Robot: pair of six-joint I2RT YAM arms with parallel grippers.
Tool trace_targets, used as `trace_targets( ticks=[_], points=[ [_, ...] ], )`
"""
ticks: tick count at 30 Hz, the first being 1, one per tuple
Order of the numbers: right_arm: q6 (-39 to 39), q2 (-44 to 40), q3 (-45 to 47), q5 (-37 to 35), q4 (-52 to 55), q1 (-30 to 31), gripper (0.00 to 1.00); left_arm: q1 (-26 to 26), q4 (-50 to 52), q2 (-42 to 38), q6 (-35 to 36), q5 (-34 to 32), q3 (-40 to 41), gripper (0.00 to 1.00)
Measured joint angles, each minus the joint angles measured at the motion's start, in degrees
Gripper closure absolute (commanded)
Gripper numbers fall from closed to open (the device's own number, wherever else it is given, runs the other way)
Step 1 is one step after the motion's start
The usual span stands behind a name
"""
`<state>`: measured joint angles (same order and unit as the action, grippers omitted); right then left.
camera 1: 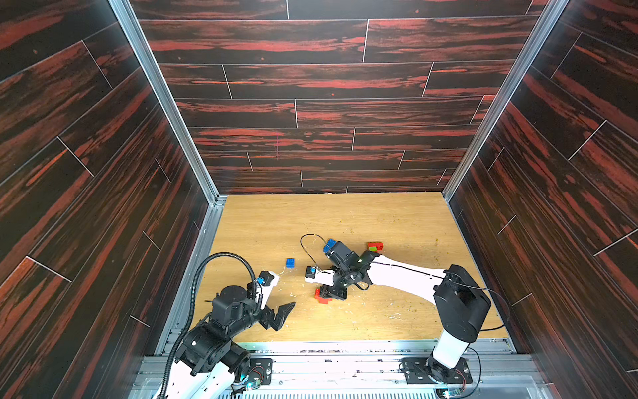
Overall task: Assemble the letter f with lego
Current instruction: Assemble the lego brick with the lego brick.
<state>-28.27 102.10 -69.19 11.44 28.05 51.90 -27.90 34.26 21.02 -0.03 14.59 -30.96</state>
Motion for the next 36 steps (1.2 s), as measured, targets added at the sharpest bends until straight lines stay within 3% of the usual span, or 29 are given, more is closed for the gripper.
trace_targets(
  ticks=[13,36],
  points=[
    [-0.3,-0.2,-0.8,-0.5,0.9,0.2,0.63,-0.1,0.0,0.0,0.0,0.0,0.0,0.00],
    [-6.1,5.6,-13.8,-0.5,12.4,-0.3,0.41,-0.1,0.0,0.0,0.0,-0.1,0.0,0.00]
  ],
)
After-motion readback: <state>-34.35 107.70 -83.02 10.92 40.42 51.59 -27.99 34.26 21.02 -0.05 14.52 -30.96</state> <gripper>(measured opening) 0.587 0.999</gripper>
